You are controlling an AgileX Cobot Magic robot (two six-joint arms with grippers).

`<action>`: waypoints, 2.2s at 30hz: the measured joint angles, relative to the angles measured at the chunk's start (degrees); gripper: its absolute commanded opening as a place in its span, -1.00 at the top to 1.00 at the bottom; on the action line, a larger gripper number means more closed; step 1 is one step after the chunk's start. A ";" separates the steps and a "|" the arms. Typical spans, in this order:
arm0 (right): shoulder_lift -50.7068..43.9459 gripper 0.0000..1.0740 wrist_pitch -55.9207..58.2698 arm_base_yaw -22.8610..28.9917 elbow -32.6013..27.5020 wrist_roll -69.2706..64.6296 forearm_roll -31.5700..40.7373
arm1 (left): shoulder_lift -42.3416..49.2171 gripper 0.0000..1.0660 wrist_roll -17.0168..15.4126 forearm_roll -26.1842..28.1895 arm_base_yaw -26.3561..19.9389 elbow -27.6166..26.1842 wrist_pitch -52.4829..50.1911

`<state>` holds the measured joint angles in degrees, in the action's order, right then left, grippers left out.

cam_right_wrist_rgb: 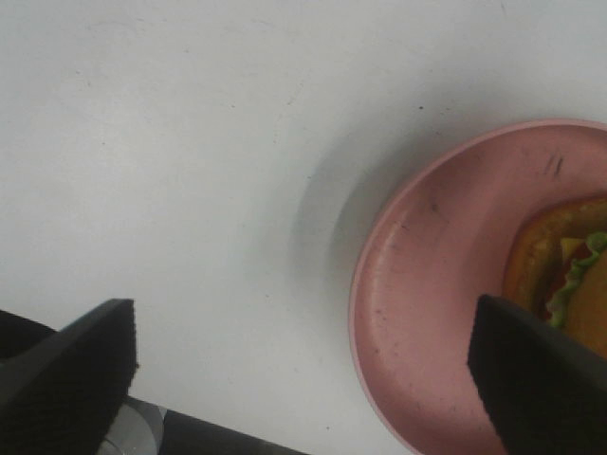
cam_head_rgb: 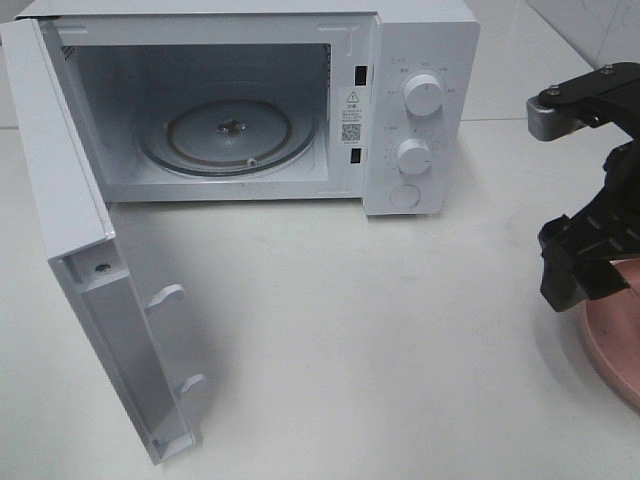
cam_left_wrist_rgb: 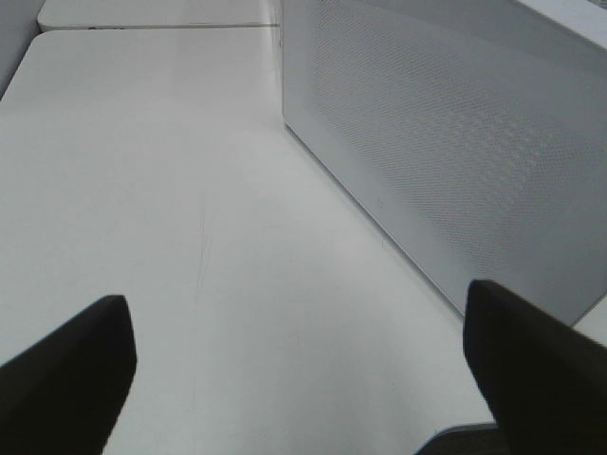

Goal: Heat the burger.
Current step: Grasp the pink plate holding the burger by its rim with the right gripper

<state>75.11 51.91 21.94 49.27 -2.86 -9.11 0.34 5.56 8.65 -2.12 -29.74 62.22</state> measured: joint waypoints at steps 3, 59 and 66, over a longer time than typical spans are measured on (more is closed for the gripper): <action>-0.06 -0.87 0.80 -1.60 -0.06 0.00 -0.11 | 0.00 -0.66 0.00 0.00 0.00 0.00 0.00; 24.75 -0.54 -23.38 -11.57 -7.33 -7.91 -1.95 | 0.00 -0.66 0.00 0.00 0.00 0.00 0.00; 26.18 -0.10 -23.43 -11.57 -7.28 -9.17 -2.23 | 0.00 -0.66 0.00 0.00 0.00 0.00 0.00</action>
<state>101.30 28.48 10.37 42.00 -12.03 -11.34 0.34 5.56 8.65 -2.12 -29.74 62.22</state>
